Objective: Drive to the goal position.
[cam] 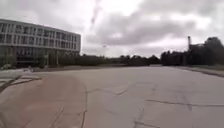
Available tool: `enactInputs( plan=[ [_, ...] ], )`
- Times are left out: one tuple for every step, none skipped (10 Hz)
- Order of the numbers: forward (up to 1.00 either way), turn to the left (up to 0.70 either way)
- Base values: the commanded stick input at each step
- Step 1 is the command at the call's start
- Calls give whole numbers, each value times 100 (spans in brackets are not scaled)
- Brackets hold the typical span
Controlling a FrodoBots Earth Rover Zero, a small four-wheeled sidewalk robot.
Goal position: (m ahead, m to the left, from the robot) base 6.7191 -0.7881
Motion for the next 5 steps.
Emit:
enactInputs(
  plan=[
    [100,0],
    [100,0],
    [100,0],
    [100,0],
    [100,0]
  ],
)
